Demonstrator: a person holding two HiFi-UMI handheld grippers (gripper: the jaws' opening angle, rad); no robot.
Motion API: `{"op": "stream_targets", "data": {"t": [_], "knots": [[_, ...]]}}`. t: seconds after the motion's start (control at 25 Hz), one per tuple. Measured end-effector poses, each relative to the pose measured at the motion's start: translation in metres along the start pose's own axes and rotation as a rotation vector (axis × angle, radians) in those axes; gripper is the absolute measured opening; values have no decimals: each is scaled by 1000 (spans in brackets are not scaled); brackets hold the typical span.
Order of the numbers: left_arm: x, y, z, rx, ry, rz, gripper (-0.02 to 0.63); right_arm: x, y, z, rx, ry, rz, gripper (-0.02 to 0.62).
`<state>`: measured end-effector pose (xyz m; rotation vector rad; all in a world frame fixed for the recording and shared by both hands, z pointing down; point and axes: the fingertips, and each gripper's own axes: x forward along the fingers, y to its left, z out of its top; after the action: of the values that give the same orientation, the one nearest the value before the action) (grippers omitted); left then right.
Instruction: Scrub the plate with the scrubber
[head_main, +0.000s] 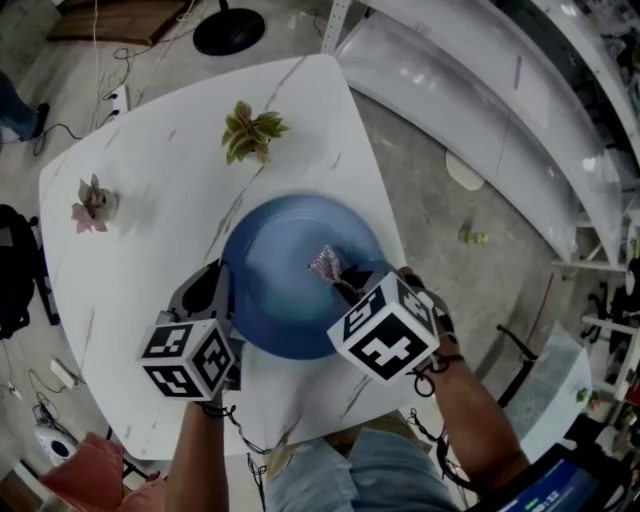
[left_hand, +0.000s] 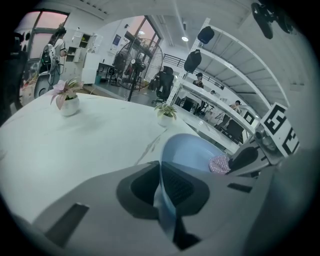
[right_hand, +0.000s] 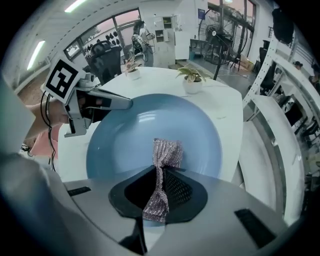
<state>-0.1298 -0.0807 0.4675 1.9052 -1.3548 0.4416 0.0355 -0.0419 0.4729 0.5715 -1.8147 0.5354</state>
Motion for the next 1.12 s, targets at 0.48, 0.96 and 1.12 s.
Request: {"op": "stream_targets", "data": {"t": [0.48,0.96,1.12], "knots": [[1,-2,-1,-1,16,-10,14,14,-34,43,-52,5,-68,61],[1,-5,-5,-11,48,-19,14,29,3,89,-273,-5,-44,61],[1,-5,-4,-16,44,-18,14,32,32,90,-338,-9,-7,61]]}}
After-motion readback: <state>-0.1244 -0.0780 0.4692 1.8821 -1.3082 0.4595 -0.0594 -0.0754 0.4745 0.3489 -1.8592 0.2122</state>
